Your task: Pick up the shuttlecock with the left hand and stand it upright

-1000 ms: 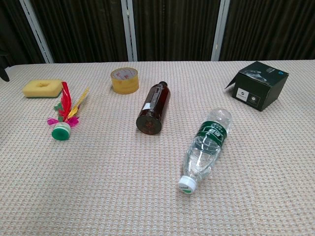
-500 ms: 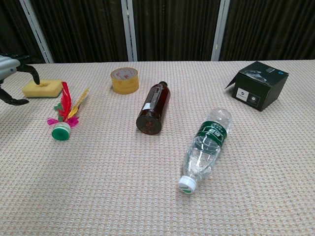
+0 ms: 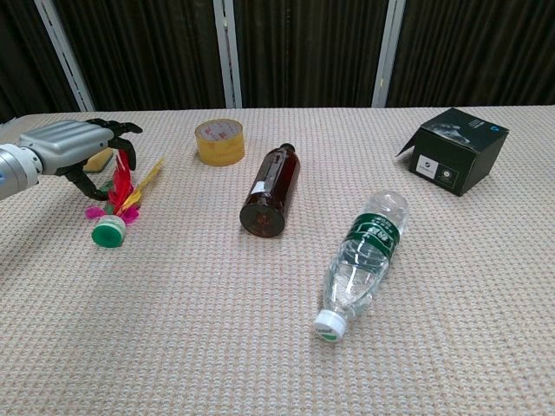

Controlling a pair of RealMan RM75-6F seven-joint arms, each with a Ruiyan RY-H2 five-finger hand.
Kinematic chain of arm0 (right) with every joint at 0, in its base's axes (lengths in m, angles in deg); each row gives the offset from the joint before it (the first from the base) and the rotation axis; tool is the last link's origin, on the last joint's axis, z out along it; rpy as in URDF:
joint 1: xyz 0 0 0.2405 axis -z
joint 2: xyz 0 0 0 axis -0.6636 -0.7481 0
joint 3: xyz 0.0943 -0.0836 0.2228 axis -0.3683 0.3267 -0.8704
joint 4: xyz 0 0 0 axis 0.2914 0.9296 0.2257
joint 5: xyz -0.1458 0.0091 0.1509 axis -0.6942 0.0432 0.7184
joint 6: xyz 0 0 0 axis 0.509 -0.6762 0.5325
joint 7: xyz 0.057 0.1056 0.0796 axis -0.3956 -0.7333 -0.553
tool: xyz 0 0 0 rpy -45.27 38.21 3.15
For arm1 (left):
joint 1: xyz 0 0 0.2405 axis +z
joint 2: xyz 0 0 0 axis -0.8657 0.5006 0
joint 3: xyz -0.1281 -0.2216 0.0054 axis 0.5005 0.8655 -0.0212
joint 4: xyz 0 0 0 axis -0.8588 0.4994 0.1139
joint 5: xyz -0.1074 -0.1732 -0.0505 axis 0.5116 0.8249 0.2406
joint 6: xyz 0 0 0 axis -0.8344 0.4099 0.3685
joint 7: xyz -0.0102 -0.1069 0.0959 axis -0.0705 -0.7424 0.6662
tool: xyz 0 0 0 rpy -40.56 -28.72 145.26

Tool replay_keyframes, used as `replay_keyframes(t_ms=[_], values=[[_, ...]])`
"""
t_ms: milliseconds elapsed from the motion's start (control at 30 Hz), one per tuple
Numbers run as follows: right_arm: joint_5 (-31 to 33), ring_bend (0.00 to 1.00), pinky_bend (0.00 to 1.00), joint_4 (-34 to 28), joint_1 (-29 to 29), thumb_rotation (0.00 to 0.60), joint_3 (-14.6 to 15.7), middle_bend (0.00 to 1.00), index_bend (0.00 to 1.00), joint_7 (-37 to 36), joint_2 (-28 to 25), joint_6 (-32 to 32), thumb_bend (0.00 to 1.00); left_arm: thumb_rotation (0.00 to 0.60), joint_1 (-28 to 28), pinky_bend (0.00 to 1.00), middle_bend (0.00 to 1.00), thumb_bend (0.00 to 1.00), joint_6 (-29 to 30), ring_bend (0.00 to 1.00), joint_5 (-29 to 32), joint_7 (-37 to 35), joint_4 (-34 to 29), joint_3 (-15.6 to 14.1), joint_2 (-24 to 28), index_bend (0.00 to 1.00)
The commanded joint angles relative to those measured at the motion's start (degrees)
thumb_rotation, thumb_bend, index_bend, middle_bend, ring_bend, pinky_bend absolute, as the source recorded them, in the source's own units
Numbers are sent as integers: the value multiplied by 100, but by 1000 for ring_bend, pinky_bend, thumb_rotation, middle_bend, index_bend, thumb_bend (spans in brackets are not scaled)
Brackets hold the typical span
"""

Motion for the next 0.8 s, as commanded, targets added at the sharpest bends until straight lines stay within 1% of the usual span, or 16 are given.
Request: replay_keyframes(t_ms=[33,100,167,233,333,433,533,633,800], values=[[43,0,0,32,10,600,-22,0,0,-9,2,-15,121,600,-87,0,0,251,-82,0,-26,-163,214,-91,-119,360],[69,0,0,52,9,600,-33,0,0,-18,7,-11,121,600,-111,0,0,261,-141,0,-16,-221,283,-112,-142,377],[103,0,0,84,3,600,-45,0,0,-8,18,-2,121,600,-143,0,0,300,-220,0,-1,-300,344,-131,-156,433],[122,0,0,95,-4,600,-51,0,0,-7,25,10,121,600,-156,0,0,370,-239,0,2,-342,393,-153,-170,558],[146,0,0,129,-14,600,-64,0,0,2,43,14,120,600,-163,0,0,476,-195,0,-1,-381,456,-188,-189,710],[191,0,0,157,-22,600,-70,0,0,1,52,48,120,600,-183,0,3,579,-177,0,16,-374,509,-200,-199,811],[220,0,0,155,-26,600,-77,0,0,-12,44,71,120,600,-201,0,18,626,-143,0,34,-360,520,-204,-186,846],[225,0,0,151,-27,600,-77,0,0,-15,43,71,121,600,-204,0,24,626,-30,0,28,-367,465,-223,-142,847],[201,0,0,136,-32,600,-57,0,0,-18,42,80,121,600,-209,0,28,623,411,0,-46,-354,163,-280,44,831]])
